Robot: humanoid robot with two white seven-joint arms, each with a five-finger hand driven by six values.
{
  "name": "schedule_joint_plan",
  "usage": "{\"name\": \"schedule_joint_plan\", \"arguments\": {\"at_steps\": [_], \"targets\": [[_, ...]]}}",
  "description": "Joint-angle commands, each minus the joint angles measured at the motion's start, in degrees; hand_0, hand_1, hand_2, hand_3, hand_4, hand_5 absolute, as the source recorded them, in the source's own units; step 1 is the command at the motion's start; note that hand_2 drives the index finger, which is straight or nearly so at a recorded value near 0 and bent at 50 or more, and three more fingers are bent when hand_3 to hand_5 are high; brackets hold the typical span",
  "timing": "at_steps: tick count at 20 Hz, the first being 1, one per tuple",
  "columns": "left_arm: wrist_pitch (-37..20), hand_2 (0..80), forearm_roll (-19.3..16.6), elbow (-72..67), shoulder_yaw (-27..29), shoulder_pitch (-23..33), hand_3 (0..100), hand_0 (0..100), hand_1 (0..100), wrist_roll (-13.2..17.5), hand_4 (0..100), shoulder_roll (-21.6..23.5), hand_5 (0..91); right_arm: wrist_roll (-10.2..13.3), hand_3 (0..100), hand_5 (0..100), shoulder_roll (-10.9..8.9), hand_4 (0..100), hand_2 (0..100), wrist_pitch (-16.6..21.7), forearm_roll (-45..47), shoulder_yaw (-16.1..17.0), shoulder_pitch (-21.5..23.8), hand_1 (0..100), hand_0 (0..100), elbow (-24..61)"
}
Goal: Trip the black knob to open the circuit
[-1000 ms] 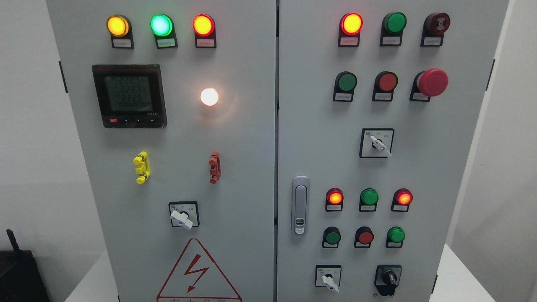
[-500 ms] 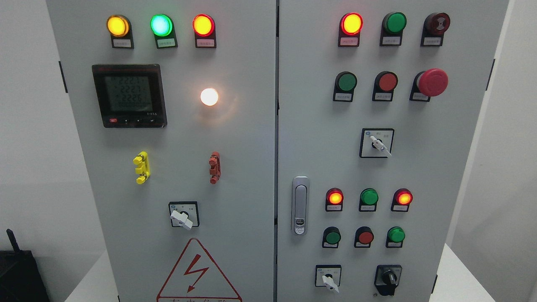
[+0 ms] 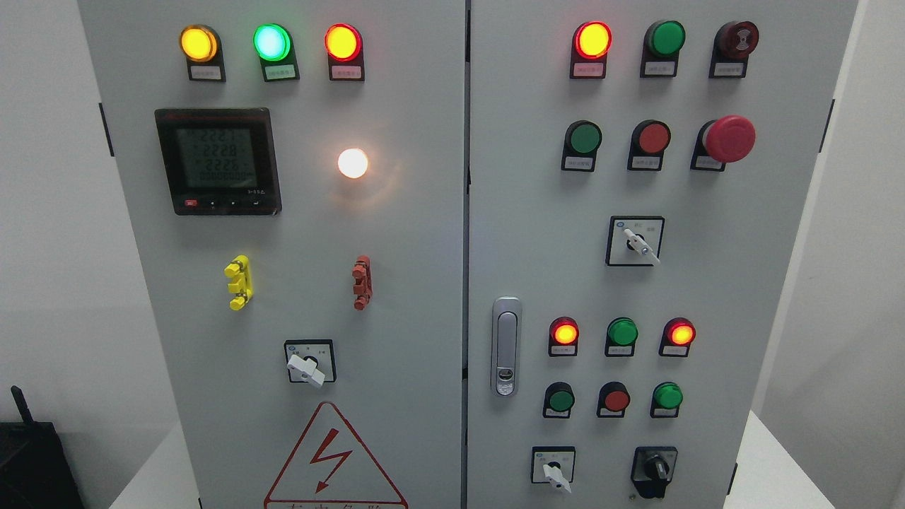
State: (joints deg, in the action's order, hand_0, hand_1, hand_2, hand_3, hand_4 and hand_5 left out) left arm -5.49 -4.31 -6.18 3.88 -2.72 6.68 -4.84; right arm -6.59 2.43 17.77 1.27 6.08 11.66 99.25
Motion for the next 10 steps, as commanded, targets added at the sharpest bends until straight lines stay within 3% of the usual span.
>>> {"name": "schedule_joint_plan", "arguments": {"at_steps": [1,10], "targets": [[0.0,0.0,0.0,1.4,0.0,0.0,0,12,39,0.0,0,0.0,0.0,0.0,100,96,0.03,99,0,-1.2,1.7,-0.1,-2.1,17,0,0.6],[0.0,0.0,0.0,1.4,0.0,0.0,0,12,39,0.0,0,0.0,0.0,0.0,100,97,-0.23,100,0,-3.4,2.7,-0.1,-4.7,16,0,0.4]]}}
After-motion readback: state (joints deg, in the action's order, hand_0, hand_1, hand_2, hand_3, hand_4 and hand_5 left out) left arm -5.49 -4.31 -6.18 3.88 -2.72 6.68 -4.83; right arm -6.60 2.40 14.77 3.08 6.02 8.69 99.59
